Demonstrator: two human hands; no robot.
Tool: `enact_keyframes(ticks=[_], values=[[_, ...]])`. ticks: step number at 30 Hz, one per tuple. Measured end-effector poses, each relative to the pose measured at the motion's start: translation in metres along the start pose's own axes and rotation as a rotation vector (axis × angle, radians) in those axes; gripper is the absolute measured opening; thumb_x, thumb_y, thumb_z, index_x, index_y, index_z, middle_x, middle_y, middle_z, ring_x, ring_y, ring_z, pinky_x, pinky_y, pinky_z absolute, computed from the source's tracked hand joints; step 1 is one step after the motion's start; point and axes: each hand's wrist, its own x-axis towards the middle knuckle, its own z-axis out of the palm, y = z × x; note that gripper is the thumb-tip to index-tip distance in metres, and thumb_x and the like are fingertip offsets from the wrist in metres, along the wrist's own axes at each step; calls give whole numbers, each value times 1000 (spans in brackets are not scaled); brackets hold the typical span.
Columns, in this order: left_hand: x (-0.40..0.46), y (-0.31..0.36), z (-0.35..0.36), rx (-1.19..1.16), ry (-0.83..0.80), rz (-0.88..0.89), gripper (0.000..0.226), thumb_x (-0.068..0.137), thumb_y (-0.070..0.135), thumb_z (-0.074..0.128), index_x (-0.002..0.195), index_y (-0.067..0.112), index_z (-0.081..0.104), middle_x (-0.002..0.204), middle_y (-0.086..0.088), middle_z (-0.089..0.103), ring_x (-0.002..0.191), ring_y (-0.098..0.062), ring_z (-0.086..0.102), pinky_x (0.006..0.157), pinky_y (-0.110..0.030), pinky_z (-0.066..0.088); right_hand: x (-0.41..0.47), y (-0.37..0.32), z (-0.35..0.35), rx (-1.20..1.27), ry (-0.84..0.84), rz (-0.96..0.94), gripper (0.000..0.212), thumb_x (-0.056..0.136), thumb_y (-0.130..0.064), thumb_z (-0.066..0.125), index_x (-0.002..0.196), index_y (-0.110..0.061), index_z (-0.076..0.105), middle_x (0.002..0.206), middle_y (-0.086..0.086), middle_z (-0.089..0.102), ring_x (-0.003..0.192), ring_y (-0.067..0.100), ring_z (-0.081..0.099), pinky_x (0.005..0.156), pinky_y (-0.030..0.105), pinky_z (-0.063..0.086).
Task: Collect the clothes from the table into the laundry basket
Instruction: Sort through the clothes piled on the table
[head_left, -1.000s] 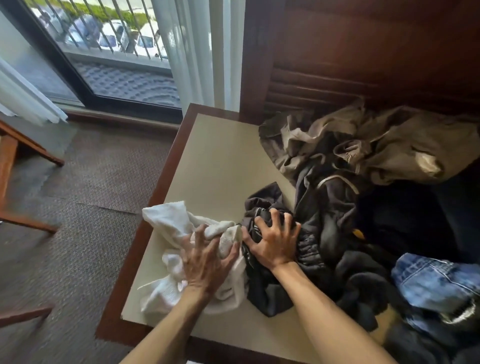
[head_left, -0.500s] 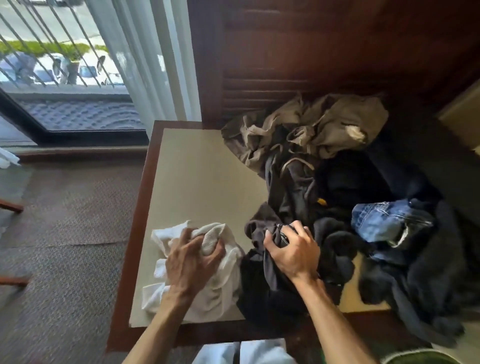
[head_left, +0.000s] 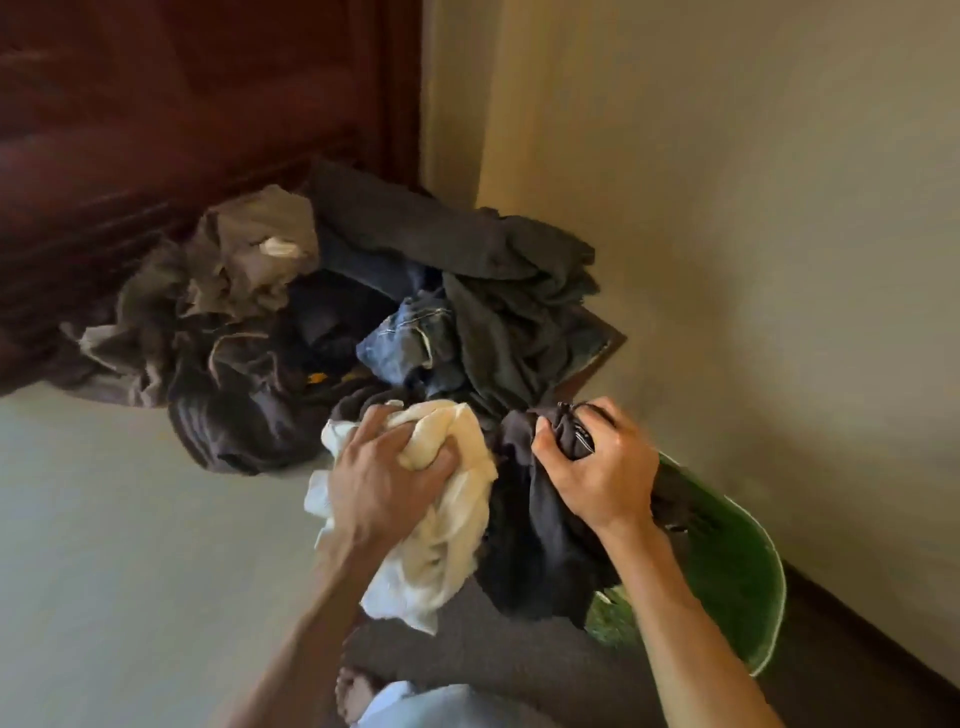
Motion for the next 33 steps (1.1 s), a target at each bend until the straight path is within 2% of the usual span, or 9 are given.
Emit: enact_keyframes(ticks=[3, 7, 14, 17, 21, 24, 29, 31, 33], values=[[2, 64, 43, -12, -87, 83, 36, 80, 64, 66, 92, 31, 76, 116, 12, 61, 95, -25, 62, 75, -36, 51, -2, 59, -46, -50, 33, 108, 37, 86, -48, 65, 70, -14, 66, 78, 1, 62, 66, 26, 60, 55, 34, 47], [-10, 128, 101, 6, -172, 160, 46, 84, 65, 63, 106, 27, 76, 122, 8, 60, 101, -27, 60, 76, -35, 45, -14, 138, -93, -124, 12, 258, 42, 87, -56, 58, 72, -19, 68, 77, 1, 64, 69, 24, 62, 56, 31, 44], [-28, 179, 154, -1, -238, 160, 60, 86, 64, 63, 121, 15, 72, 132, -1, 59, 110, -31, 60, 86, -41, 49, -18, 239, -130, -245, 10, 537, 39, 89, -60, 56, 65, -30, 52, 78, -5, 53, 69, 22, 57, 58, 27, 34], [-23, 192, 166, 1, -275, 167, 64, 86, 67, 61, 124, 16, 69, 134, 0, 58, 114, -30, 60, 88, -41, 49, -20, 274, -132, -307, -18, 626, 44, 89, -64, 51, 70, -25, 60, 84, 0, 58, 75, 28, 61, 59, 30, 39], [-12, 216, 182, -34, -315, 182, 61, 86, 59, 67, 127, 14, 64, 132, -4, 60, 113, -31, 60, 88, -39, 48, -22, 305, -131, -361, -154, 751, 50, 91, -67, 48, 97, -23, 72, 104, 5, 60, 92, 34, 63, 70, 38, 50], [-8, 233, 197, -53, -370, 228, 57, 87, 57, 68, 124, 14, 67, 131, -5, 61, 113, -31, 61, 89, -38, 48, -25, 318, -130, -328, -267, 845, 48, 92, -63, 50, 102, -21, 72, 114, 8, 58, 101, 35, 62, 74, 38, 48], [-3, 252, 244, -44, -427, 262, 59, 86, 63, 64, 122, 18, 70, 136, -1, 57, 122, -30, 54, 94, -43, 48, -52, 333, -127, -152, -348, 900, 36, 95, -48, 57, 112, -18, 67, 133, 11, 53, 130, 31, 45, 97, 44, 46], [-4, 261, 263, -9, -445, 270, 60, 86, 65, 62, 124, 19, 70, 137, -1, 55, 124, -29, 51, 93, -43, 47, -65, 340, -131, -97, -363, 936, 32, 95, -46, 57, 109, -19, 68, 130, 9, 55, 127, 29, 48, 95, 43, 47], [-7, 269, 277, -11, -459, 283, 60, 86, 66, 61, 124, 19, 71, 137, -1, 54, 124, -29, 49, 93, -44, 47, -76, 344, -137, -60, -383, 961, 26, 93, -43, 57, 97, -19, 68, 116, 8, 59, 112, 28, 55, 82, 40, 49]])
